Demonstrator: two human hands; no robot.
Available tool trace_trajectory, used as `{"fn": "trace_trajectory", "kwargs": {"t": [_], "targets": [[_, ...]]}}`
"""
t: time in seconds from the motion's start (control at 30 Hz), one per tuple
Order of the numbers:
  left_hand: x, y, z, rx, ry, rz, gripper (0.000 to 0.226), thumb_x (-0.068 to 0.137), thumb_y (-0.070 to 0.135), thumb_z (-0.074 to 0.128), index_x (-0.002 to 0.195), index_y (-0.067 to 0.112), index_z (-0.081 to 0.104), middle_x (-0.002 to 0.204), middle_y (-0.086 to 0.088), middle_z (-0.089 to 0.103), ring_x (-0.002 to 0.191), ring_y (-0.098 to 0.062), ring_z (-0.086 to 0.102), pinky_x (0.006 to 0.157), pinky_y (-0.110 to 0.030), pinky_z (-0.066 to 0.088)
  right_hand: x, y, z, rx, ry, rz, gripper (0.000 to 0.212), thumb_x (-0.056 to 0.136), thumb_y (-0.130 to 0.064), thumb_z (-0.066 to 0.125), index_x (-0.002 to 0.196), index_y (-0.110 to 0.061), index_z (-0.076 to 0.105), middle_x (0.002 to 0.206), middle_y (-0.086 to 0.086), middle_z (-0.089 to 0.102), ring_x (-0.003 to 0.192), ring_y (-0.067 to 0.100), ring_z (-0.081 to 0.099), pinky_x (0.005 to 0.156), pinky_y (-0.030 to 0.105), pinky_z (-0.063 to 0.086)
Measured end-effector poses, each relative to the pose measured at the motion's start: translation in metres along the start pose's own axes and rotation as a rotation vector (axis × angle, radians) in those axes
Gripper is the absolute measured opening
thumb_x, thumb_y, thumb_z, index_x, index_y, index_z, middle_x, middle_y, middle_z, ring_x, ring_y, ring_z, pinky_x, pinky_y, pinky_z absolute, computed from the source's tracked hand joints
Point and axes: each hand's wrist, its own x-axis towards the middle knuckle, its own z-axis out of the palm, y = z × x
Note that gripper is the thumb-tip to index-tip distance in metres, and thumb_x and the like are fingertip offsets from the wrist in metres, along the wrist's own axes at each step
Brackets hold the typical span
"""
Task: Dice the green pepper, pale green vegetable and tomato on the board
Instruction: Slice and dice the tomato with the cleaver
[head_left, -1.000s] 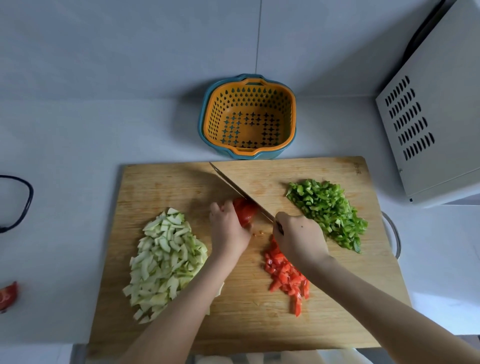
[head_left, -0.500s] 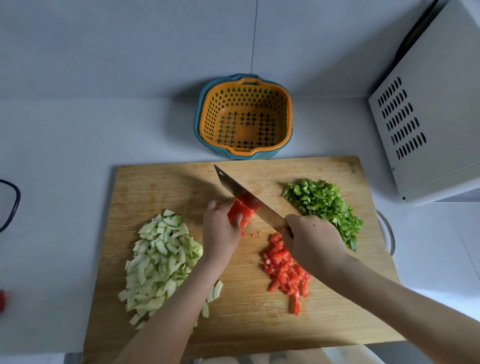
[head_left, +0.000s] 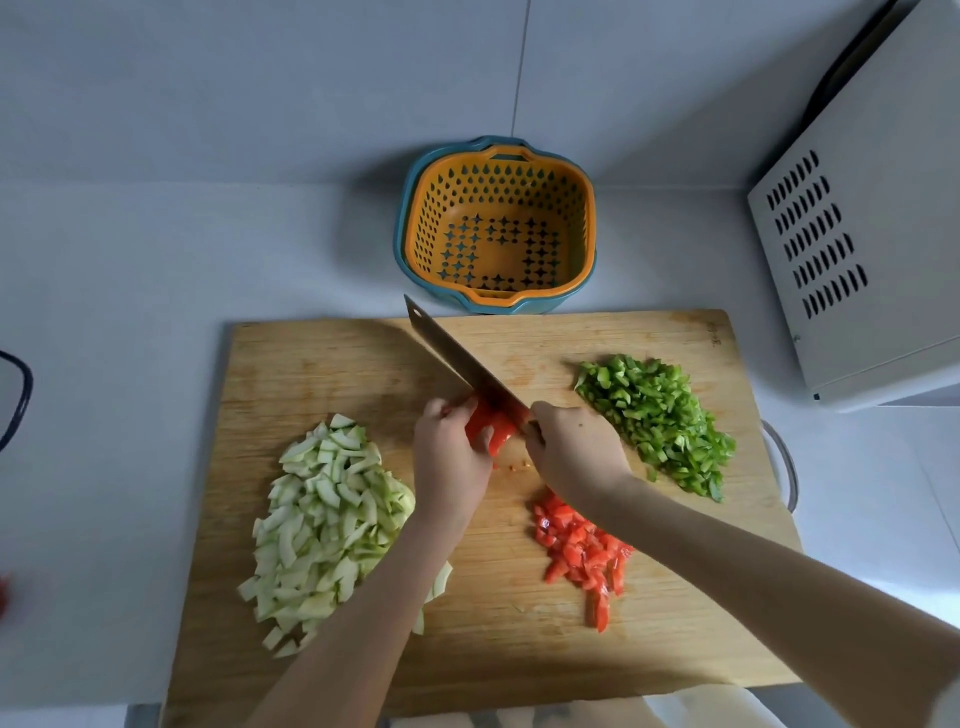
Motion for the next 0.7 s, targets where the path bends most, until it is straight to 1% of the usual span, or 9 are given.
{"fn": "trace_trajectory", "kwargs": {"t": [0.1,0.17,0.23,0.4,0.53,0.6,0.7], "targets": [[-0.002,0.0,0.0,-0.011,0.014,-0.004,0.034,0.085,0.014,0.066,0.119,0.009,0.064,0.106,-0.012,0.06,0.096,-0.025,0.058,0.081,-0.017,0.034,-0.011,0.007,-0.009,0.025,0.038,-0.007,0.023,0.096,-0.018,0.04,0.073,-0.015,0.041,0.056,-0.006,0.04,0.05,0.018,0.042,0.041,0.024,0.025],[-0.003,0.0,0.001,-0.004,0.012,-0.001,0.034,0.087,0.017,0.064,0.12,0.008,0.063,0.107,-0.012,0.06,0.098,-0.025,0.057,0.082,-0.018,0.034,-0.024,0.011,-0.018,-0.003,0.044,-0.014,0.022,0.096,-0.019,0.039,0.075,-0.015,0.044,0.056,-0.006,0.041,0.046,0.012,0.039,0.041,0.023,0.024],[-0.003,-0.001,0.001,0.0,0.009,-0.012,0.034,0.089,0.02,0.062,0.12,0.008,0.063,0.107,-0.01,0.059,0.099,-0.022,0.055,0.083,-0.017,0.032,-0.036,0.013,-0.027,-0.048,0.007,-0.009,0.021,0.097,-0.021,0.039,0.077,-0.016,0.045,0.057,-0.007,0.042,0.046,0.01,0.038,0.041,0.022,0.025],[-0.003,0.0,0.003,-0.003,0.028,-0.014,0.021,0.088,0.02,0.062,0.108,0.014,0.068,0.098,-0.006,0.061,0.093,-0.019,0.055,0.08,-0.016,0.032,-0.047,0.012,-0.039,-0.119,-0.11,0.034,0.025,0.097,-0.024,0.037,0.072,-0.02,0.041,0.06,-0.006,0.045,0.049,0.011,0.041,0.042,0.023,0.027],[-0.005,0.0,0.007,-0.012,0.05,-0.021,0.018,0.087,0.018,0.062,0.102,0.01,0.069,0.096,-0.006,0.062,0.091,-0.021,0.056,0.082,-0.024,0.04,-0.043,0.007,-0.039,-0.14,-0.138,0.056,0.035,0.097,-0.023,0.036,0.063,-0.024,0.029,0.061,-0.005,0.045,0.049,0.011,0.041,0.041,0.023,0.028],[-0.006,0.001,0.007,-0.013,0.067,-0.009,0.018,0.086,0.017,0.063,0.101,0.008,0.069,0.096,-0.007,0.064,0.09,-0.022,0.057,0.082,-0.025,0.041,-0.039,0.003,-0.033,-0.139,-0.132,0.06,0.033,0.097,-0.021,0.036,0.064,-0.022,0.03,0.062,-0.005,0.044,0.05,0.011,0.04,0.042,0.024,0.027],[-0.005,0.002,0.007,-0.026,0.081,-0.009,0.017,0.085,0.014,0.065,0.099,0.006,0.07,0.09,-0.009,0.064,0.084,-0.024,0.058,0.076,-0.023,0.039,-0.024,-0.006,-0.016,-0.108,-0.081,0.038,0.02,0.097,-0.016,0.036,0.077,-0.016,0.037,0.06,-0.005,0.04,0.051,0.014,0.04,0.041,0.024,0.025]]}}
